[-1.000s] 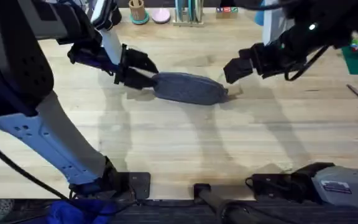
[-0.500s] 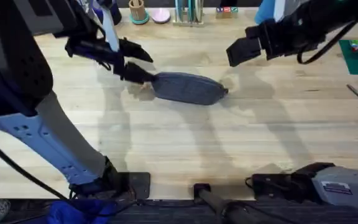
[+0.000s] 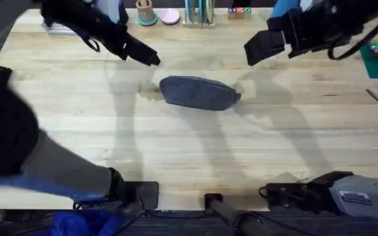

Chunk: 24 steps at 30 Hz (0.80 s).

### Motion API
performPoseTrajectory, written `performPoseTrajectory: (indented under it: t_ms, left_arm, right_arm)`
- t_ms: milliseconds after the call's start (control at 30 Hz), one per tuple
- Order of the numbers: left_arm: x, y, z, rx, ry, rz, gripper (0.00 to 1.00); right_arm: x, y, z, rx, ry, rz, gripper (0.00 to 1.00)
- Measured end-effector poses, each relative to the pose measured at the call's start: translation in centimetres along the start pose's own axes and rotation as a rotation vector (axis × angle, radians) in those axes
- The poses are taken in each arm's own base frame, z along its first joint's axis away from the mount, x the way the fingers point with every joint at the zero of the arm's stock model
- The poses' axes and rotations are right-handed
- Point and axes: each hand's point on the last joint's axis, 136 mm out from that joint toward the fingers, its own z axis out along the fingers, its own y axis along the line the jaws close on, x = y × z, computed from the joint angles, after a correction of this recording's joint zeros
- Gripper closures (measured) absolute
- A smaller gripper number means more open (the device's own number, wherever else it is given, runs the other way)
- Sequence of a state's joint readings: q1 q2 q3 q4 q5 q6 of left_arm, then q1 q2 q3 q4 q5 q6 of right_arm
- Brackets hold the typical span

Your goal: Unzip the bag, pick up the pens from the table one at a time and place them inside, then zip the bag closed.

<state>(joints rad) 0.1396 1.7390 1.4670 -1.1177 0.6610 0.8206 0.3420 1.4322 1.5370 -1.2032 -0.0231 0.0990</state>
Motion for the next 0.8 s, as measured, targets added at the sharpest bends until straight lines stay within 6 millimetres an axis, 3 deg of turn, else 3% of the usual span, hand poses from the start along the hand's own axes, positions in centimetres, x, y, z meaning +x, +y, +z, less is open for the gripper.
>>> performPoseTrajectory:
  t_ms: [167,333,800]
  left_arm:
    - [-0.4,-2.3,-3.1,-0.140,0.051,-0.059,0.004]
    - [0.1,-5.8,-5.5,-0.218,0.091,-0.112,0.004]
    - [3.0,-14.4,-12.0,-0.382,0.053,-0.211,0.003]
  right_arm:
    - [0.1,0.1,-1.3,0.000,0.004,-0.002,0.005]
    - [1.6,0.0,-1.8,0.005,0.066,0.001,0.005]
    - [2.8,2.0,-2.0,-0.050,0.107,-0.040,0.005]
